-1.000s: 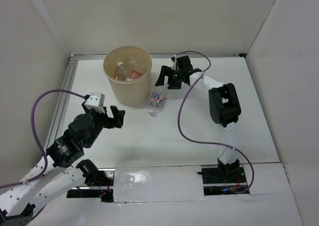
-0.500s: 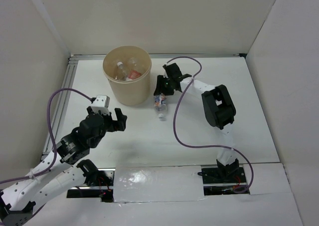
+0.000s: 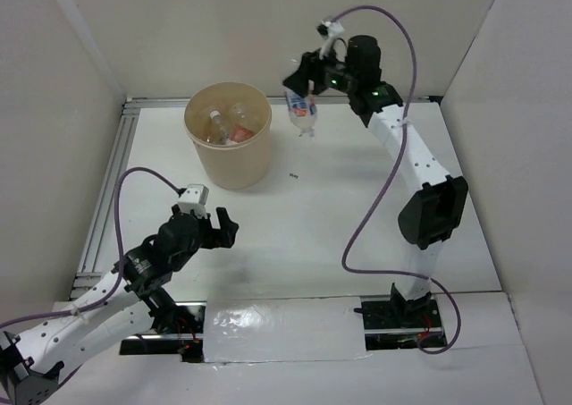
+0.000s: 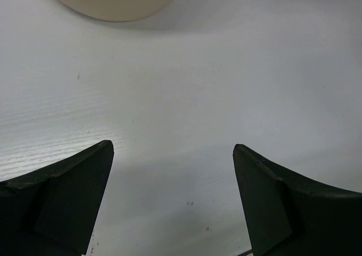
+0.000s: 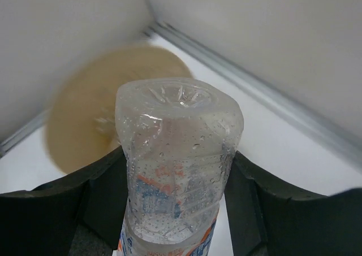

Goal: Put the plastic bottles in the bin

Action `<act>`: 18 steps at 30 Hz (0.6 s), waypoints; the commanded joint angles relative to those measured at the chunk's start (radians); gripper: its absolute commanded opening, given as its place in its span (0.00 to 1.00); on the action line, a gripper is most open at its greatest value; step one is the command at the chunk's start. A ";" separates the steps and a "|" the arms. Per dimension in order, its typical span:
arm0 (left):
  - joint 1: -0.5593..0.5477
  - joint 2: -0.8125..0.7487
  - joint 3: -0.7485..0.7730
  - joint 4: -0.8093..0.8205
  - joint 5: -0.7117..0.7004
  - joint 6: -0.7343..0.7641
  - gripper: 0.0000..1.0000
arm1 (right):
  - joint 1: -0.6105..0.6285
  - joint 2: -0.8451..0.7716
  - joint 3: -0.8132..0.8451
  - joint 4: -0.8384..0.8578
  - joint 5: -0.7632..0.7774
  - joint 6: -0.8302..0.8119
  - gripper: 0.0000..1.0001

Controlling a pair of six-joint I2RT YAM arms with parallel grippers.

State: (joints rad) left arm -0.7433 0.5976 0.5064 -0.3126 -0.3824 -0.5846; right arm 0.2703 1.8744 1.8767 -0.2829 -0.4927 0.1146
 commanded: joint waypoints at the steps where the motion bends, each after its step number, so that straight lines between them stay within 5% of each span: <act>1: -0.005 -0.005 -0.009 0.063 0.033 -0.043 1.00 | 0.183 -0.015 0.151 0.158 -0.164 -0.174 0.21; 9: -0.014 -0.090 -0.081 0.029 0.033 -0.104 1.00 | 0.351 0.276 0.567 0.159 -0.083 -0.141 0.26; 16: -0.014 -0.081 -0.071 0.029 0.045 -0.095 1.00 | 0.374 0.399 0.558 0.179 -0.049 -0.092 0.61; 18: -0.014 -0.059 -0.062 0.041 0.057 -0.086 1.00 | 0.365 0.411 0.576 0.166 -0.049 -0.092 0.93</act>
State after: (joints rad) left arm -0.7536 0.5098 0.4118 -0.3119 -0.3519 -0.6628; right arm 0.6487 2.3016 2.4271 -0.1452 -0.5598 0.0113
